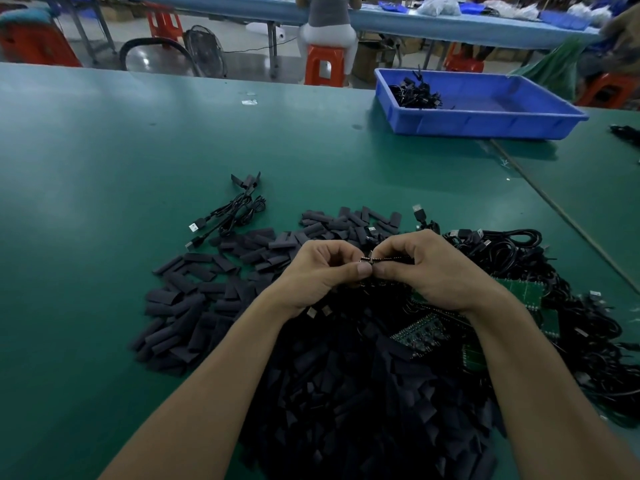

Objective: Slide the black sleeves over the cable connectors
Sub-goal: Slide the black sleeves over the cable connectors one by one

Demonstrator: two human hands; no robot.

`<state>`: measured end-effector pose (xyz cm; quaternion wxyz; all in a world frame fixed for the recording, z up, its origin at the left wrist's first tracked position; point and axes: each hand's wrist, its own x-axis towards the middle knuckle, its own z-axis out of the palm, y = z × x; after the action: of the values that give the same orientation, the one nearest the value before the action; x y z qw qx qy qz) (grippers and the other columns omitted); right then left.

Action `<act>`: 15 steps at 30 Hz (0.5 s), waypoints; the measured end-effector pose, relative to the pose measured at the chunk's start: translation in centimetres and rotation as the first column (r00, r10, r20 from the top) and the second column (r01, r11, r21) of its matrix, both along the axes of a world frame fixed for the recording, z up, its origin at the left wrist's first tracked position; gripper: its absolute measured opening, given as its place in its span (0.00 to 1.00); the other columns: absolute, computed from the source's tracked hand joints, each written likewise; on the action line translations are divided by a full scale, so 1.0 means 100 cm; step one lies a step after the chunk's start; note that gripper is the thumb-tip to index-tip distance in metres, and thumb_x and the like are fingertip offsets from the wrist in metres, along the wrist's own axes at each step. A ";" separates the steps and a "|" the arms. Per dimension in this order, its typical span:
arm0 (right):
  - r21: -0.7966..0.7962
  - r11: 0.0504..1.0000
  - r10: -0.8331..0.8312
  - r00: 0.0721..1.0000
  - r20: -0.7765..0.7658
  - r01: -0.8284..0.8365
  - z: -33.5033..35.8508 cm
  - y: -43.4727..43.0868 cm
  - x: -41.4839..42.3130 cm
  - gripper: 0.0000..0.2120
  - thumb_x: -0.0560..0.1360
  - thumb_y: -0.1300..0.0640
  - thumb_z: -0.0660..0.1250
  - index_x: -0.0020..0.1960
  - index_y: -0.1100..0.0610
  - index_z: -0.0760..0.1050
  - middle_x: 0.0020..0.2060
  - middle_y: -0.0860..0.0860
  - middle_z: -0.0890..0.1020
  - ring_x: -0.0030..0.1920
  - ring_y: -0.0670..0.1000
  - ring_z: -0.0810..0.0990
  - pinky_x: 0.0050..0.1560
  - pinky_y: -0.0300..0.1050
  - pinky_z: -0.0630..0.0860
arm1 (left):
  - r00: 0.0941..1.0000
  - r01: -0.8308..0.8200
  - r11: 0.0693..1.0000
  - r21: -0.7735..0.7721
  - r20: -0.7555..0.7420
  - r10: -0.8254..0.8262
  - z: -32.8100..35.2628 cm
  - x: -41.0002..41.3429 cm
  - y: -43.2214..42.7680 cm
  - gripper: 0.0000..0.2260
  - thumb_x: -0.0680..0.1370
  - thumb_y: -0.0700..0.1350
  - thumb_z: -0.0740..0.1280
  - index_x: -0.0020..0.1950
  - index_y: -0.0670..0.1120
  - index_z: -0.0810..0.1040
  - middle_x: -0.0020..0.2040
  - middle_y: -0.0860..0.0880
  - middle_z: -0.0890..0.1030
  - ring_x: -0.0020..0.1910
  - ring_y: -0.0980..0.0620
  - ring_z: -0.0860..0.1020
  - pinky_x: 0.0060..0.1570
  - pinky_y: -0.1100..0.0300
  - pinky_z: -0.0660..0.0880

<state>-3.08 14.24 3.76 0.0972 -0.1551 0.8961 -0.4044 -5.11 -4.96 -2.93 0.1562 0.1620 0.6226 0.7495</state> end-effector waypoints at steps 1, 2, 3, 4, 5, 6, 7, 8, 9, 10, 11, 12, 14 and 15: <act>-0.029 0.999 0.015 1.000 0.015 -0.015 0.000 0.001 0.000 0.03 0.76 0.56 0.73 0.44 0.53 0.82 0.37 0.47 0.84 0.38 0.43 0.80 0.44 0.38 0.76 | 0.999 0.033 0.999 0.015 0.025 -0.034 0.001 -0.001 0.000 0.03 0.70 0.43 0.73 0.39 0.45 0.81 0.34 0.52 0.81 0.33 0.58 0.78 0.39 0.67 0.77; -0.054 0.998 0.024 0.999 0.021 -0.023 0.001 0.002 0.000 0.03 0.77 0.58 0.72 0.44 0.54 0.82 0.36 0.46 0.83 0.37 0.41 0.79 0.42 0.34 0.74 | 0.997 0.060 0.998 0.036 0.056 -0.062 0.001 -0.002 0.000 0.02 0.70 0.43 0.73 0.39 0.46 0.81 0.35 0.52 0.81 0.34 0.57 0.78 0.39 0.66 0.78; -0.067 0.998 0.020 1.000 0.015 -0.018 0.001 0.003 0.001 0.04 0.77 0.58 0.72 0.43 0.53 0.82 0.35 0.44 0.83 0.36 0.40 0.79 0.41 0.31 0.73 | 0.993 0.071 0.996 0.061 0.089 -0.077 0.002 -0.002 0.000 0.02 0.71 0.43 0.72 0.38 0.46 0.82 0.35 0.51 0.81 0.34 0.56 0.79 0.40 0.65 0.78; -0.071 0.997 -0.001 1.000 -0.003 0.001 0.001 0.003 0.001 0.04 0.76 0.59 0.73 0.43 0.52 0.82 0.35 0.43 0.83 0.36 0.39 0.79 0.41 0.30 0.72 | 0.991 0.064 0.994 0.089 0.113 -0.074 0.003 -0.003 0.001 0.02 0.71 0.43 0.72 0.37 0.48 0.82 0.35 0.51 0.81 0.34 0.56 0.79 0.40 0.64 0.79; -0.074 0.997 -0.037 0.999 -0.033 0.035 0.000 0.003 0.001 0.04 0.76 0.58 0.73 0.43 0.51 0.82 0.35 0.42 0.83 0.36 0.38 0.79 0.41 0.30 0.72 | 0.990 0.041 0.991 0.125 0.130 -0.057 0.006 -0.003 0.001 0.03 0.71 0.44 0.71 0.37 0.48 0.82 0.35 0.50 0.81 0.35 0.55 0.79 0.42 0.62 0.79; -0.079 0.993 -0.089 0.993 -0.077 0.083 -0.002 0.002 0.002 0.04 0.75 0.58 0.74 0.43 0.50 0.82 0.35 0.42 0.83 0.36 0.38 0.80 0.41 0.29 0.73 | 0.990 0.008 0.985 0.174 0.136 -0.032 0.008 -0.003 0.001 0.05 0.72 0.45 0.70 0.37 0.49 0.83 0.36 0.50 0.81 0.36 0.54 0.79 0.43 0.60 0.79; -0.089 0.986 -0.151 0.979 -0.135 0.139 -0.004 0.001 0.004 0.04 0.74 0.57 0.75 0.43 0.50 0.82 0.35 0.42 0.83 0.37 0.38 0.80 0.41 0.29 0.73 | 0.991 -0.032 0.971 0.236 0.135 0.000 0.012 -0.003 0.000 0.07 0.74 0.46 0.69 0.37 0.49 0.83 0.37 0.49 0.82 0.37 0.52 0.80 0.45 0.58 0.80; -0.101 0.974 -0.219 0.954 -0.206 0.202 -0.006 -0.001 0.006 0.04 0.74 0.57 0.75 0.43 0.50 0.82 0.35 0.42 0.83 0.38 0.38 0.81 0.42 0.29 0.73 | 0.990 -0.080 0.948 0.307 0.133 0.041 0.016 -0.004 -0.002 0.08 0.75 0.47 0.67 0.38 0.48 0.83 0.39 0.48 0.83 0.38 0.51 0.81 0.47 0.56 0.80; -0.109 0.958 -0.287 0.914 -0.285 0.267 -0.007 -0.004 0.008 0.04 0.74 0.57 0.75 0.44 0.50 0.82 0.37 0.41 0.83 0.41 0.40 0.81 0.44 0.29 0.73 | 0.986 -0.138 0.914 0.382 0.135 0.092 0.022 -0.004 -0.006 0.09 0.76 0.48 0.66 0.39 0.47 0.83 0.40 0.48 0.84 0.39 0.50 0.82 0.48 0.54 0.81; -0.100 0.939 -0.342 0.864 -0.368 0.329 -0.008 -0.006 0.011 0.03 0.73 0.57 0.76 0.45 0.50 0.83 0.39 0.41 0.82 0.44 0.42 0.80 0.47 0.32 0.74 | 0.979 -0.201 0.872 0.447 0.133 0.158 0.027 -0.005 -0.011 0.09 0.77 0.48 0.65 0.41 0.47 0.81 0.40 0.48 0.84 0.40 0.50 0.83 0.47 0.53 0.82; -0.064 0.920 -0.371 0.810 -0.453 0.386 -0.008 -0.008 0.013 0.03 0.73 0.57 0.76 0.46 0.51 0.84 0.40 0.42 0.82 0.47 0.45 0.79 0.50 0.37 0.74 | 0.966 -0.260 0.831 0.491 0.115 0.233 0.033 -0.006 -0.017 0.08 0.78 0.48 0.64 0.44 0.47 0.79 0.39 0.49 0.84 0.38 0.51 0.83 0.44 0.53 0.83; -0.007 0.900 -0.372 0.762 -0.530 0.435 -0.007 -0.011 0.014 0.04 0.72 0.57 0.77 0.47 0.52 0.85 0.41 0.43 0.80 0.49 0.49 0.78 0.52 0.42 0.72 | 0.942 -0.320 0.805 0.500 0.075 0.328 0.039 -0.007 -0.025 0.06 0.80 0.49 0.64 0.46 0.47 0.76 0.37 0.51 0.82 0.35 0.53 0.81 0.39 0.54 0.82; 0.121 0.860 -0.328 0.719 -0.613 0.496 -0.005 -0.017 0.018 0.05 0.71 0.55 0.77 0.48 0.51 0.86 0.41 0.45 0.76 0.51 0.52 0.74 0.53 0.45 0.63 | 0.843 -0.445 0.784 0.432 -0.093 0.530 0.048 -0.009 -0.042 0.05 0.83 0.49 0.64 0.48 0.51 0.74 0.32 0.54 0.76 0.28 0.56 0.73 0.28 0.62 0.74; 0.183 0.843 -0.299 0.724 -0.621 0.505 -0.003 -0.020 0.020 0.06 0.72 0.54 0.77 0.48 0.50 0.86 0.41 0.45 0.75 0.50 0.52 0.73 0.52 0.44 0.61 | 0.767 -0.499 0.778 0.383 -0.224 0.602 0.051 -0.009 -0.049 0.05 0.83 0.49 0.64 0.47 0.54 0.76 0.31 0.55 0.72 0.27 0.57 0.67 0.25 0.64 0.68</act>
<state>-1.10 12.19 3.41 -0.2415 -0.0480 0.9505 -0.1896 -5.96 -9.89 2.21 -0.2075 0.1161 0.5378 0.8088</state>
